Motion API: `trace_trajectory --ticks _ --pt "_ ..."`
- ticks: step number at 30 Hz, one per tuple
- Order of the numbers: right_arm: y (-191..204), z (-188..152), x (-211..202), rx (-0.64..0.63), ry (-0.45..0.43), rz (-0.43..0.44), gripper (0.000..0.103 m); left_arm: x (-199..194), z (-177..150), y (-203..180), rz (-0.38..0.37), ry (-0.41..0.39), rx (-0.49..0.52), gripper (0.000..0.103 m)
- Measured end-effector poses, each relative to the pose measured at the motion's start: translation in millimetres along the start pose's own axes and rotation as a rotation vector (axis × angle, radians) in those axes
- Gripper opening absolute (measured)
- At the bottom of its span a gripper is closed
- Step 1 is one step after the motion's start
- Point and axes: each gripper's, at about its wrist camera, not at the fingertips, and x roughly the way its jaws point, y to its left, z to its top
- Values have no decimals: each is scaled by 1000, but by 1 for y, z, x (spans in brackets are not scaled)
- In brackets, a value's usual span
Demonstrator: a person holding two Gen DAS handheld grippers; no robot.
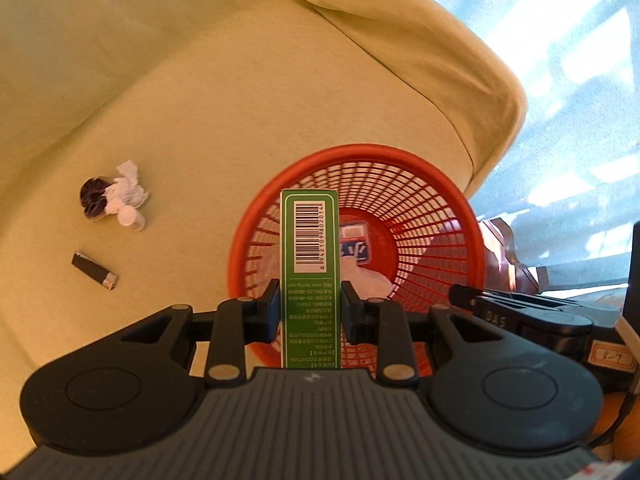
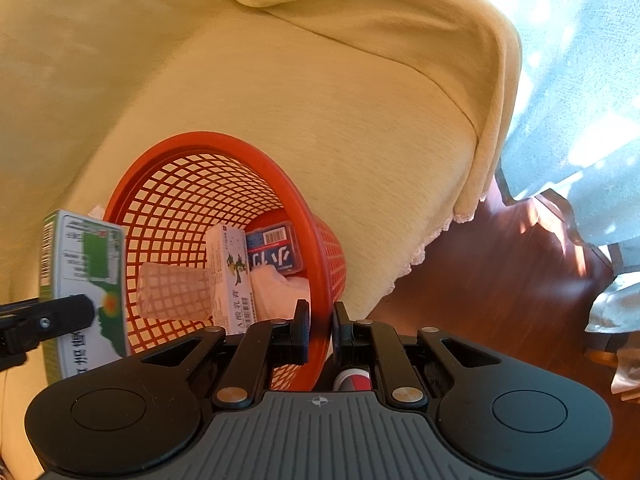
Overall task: Organize objects
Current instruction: 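Carry the green box into the wastebasket and open the left gripper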
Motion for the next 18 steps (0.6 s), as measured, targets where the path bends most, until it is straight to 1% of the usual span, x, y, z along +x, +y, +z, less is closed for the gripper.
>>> trace_trajectory --ticks 12,15,18 --pt "5 3 0 -17 -8 12 7 14 5 -22 1 16 39 25" --pt "5 3 0 -18 -8 11 7 17 5 -25 -22 19 45 24" --pt "4 3 1 -16 -2 7 7 16 6 -28 -24 10 55 24"
